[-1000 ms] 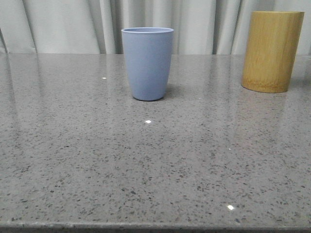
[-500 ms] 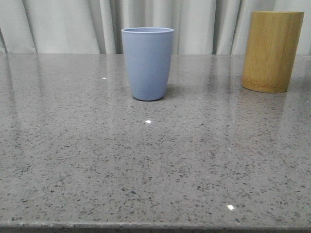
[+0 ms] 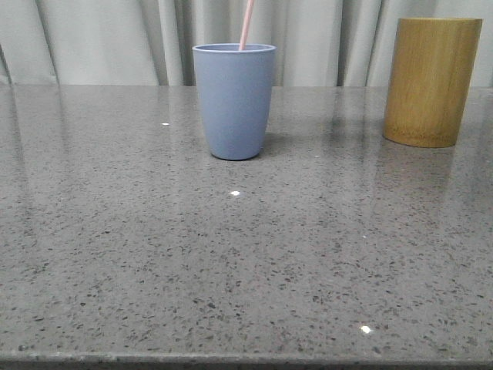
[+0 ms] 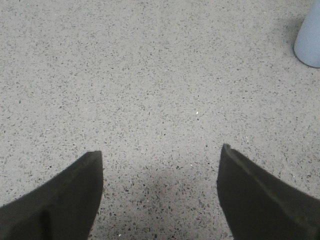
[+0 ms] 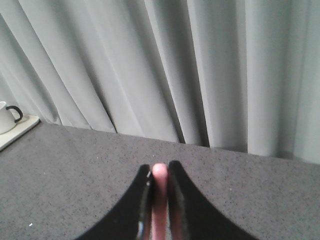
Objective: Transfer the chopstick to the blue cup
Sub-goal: 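Carry the chopstick over the blue cup and release it inside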
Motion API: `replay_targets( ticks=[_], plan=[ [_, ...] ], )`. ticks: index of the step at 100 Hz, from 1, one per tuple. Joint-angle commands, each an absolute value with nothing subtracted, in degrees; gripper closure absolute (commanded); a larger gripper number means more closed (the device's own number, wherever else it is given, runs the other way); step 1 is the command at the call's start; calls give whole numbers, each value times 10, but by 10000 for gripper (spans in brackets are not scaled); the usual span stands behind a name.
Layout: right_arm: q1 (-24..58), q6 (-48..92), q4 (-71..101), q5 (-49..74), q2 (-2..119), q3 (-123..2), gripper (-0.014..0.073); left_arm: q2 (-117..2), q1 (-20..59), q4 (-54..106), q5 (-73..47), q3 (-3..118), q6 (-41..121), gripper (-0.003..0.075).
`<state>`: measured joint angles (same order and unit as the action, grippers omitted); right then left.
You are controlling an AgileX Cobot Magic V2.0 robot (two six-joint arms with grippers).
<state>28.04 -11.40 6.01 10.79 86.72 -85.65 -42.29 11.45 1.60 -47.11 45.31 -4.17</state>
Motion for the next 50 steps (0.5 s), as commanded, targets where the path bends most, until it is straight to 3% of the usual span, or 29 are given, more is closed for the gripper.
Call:
replay_targets(
  ticks=[1, 15, 37, 50],
  plan=[
    [281, -113, 56, 84, 854, -875, 659, -421, 113, 20, -438, 469, -47, 246],
    [281, -113, 56, 122, 862, -874, 589, -421, 113, 20, -440, 469, -47, 246],
    [281, -113, 56, 148, 866, -874, 240, -421, 113, 20, -440, 469, -47, 246],
    [281, -113, 56, 151, 866, -874, 190, -421, 113, 20, -440, 469, -47, 246]
  ],
)
